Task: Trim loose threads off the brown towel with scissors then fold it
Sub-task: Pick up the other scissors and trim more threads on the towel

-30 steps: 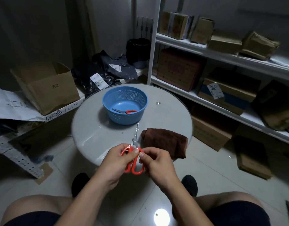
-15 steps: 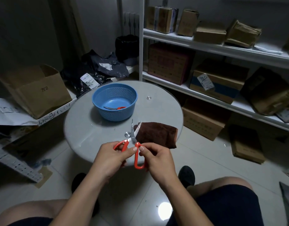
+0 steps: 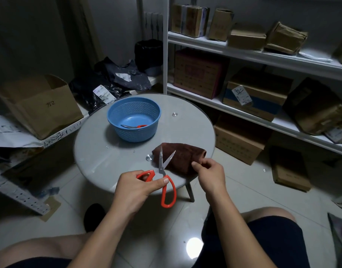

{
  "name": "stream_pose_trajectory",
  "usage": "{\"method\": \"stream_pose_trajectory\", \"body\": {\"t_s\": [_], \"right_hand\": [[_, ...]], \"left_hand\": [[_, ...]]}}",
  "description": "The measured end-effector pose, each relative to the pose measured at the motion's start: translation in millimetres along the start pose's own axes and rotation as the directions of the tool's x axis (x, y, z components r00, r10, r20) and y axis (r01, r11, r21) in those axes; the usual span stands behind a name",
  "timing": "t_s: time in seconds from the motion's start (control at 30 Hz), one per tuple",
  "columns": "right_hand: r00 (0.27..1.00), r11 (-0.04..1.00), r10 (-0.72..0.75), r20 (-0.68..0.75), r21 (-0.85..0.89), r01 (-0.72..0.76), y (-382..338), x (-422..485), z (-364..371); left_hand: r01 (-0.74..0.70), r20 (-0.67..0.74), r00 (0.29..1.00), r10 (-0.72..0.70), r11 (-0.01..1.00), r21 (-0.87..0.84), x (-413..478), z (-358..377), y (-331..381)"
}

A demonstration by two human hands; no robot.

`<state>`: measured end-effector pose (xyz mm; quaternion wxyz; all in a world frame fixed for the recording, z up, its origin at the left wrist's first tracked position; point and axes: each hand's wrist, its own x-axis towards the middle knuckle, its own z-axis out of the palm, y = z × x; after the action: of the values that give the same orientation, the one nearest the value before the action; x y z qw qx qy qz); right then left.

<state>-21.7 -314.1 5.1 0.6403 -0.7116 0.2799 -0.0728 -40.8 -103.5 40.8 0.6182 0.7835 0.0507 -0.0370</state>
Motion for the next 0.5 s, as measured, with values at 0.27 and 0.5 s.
{"method": "stream_pose_trajectory", "body": {"t_s": [0.27,0.5], "right_hand": [[0.815,0.792,-0.015,0.579,0.505,-0.343,7.1,-34.0,19.3],[0.797,0.812,-0.058,0.601,0.492,-0.312,21.9,-39.8,36.8]], "left_hand": [[0.054,0.001,0.999,-0.054,0.993,-0.107,3.7,-3.1,-11.7],[0.092,0.028,0.996,-0.090,0.992,-0.091,-1.2,-4.0,-17.4]]}}
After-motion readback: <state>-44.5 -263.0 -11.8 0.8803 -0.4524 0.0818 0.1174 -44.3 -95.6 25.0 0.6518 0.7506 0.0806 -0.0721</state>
